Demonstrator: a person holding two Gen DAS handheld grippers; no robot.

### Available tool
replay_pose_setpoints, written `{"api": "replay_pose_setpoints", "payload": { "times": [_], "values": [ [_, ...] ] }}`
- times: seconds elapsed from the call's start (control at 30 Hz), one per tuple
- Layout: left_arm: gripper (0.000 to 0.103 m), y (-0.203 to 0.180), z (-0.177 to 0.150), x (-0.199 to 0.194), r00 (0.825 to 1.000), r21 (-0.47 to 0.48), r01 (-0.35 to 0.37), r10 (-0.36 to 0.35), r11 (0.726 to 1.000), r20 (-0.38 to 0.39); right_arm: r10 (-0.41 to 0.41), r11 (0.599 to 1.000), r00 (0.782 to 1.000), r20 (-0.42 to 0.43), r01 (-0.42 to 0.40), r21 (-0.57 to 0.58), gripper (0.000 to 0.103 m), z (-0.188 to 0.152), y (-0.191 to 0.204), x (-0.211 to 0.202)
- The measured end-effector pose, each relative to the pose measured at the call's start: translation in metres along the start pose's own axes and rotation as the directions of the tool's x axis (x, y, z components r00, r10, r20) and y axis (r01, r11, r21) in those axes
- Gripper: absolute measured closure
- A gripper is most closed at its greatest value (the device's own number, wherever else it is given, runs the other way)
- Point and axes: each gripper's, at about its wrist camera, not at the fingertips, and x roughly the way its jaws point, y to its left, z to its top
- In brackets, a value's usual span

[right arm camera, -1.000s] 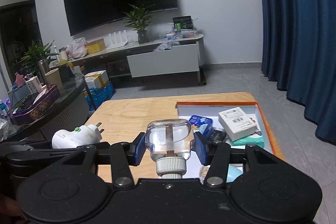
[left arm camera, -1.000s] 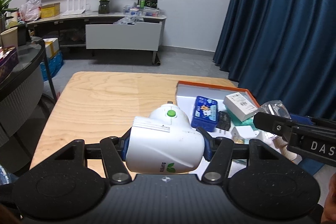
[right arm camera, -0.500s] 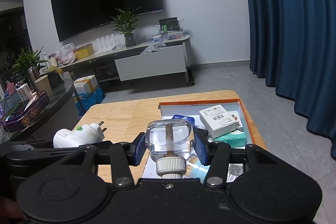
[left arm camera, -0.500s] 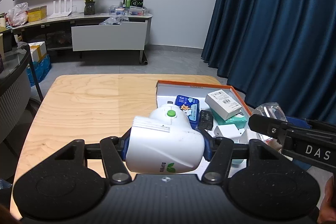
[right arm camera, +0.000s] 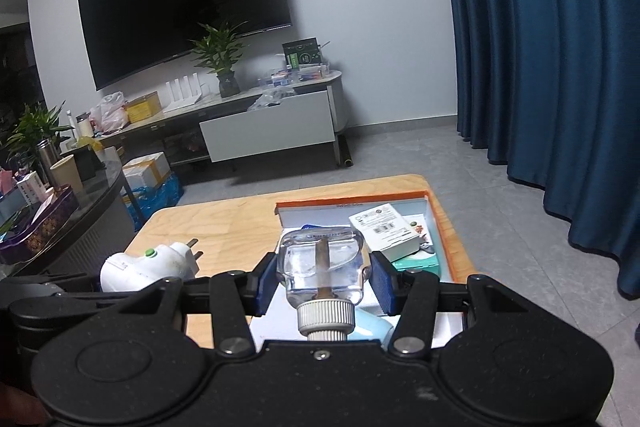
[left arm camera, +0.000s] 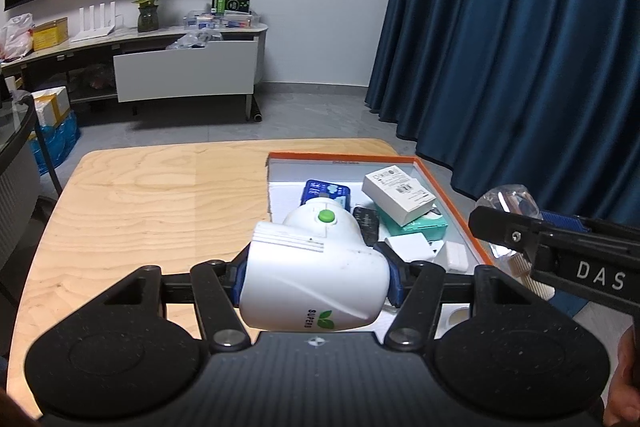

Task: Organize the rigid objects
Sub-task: 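Move both held items over the tray, the plug-in above the blue box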

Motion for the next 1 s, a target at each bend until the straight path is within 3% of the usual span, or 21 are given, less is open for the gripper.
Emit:
{"api": "replay_pose_setpoints", "payload": {
  "times": [1.0],
  "values": [
    [0.042, -0.025, 0.003, 0.021, 0.999, 0.041, 0.044, -0.043, 0.998, -0.020, -0.037, 0.999, 0.999, -0.014, 0.037, 0.031, 0.043, 0.000, -0.026, 0.014]
  ]
}}
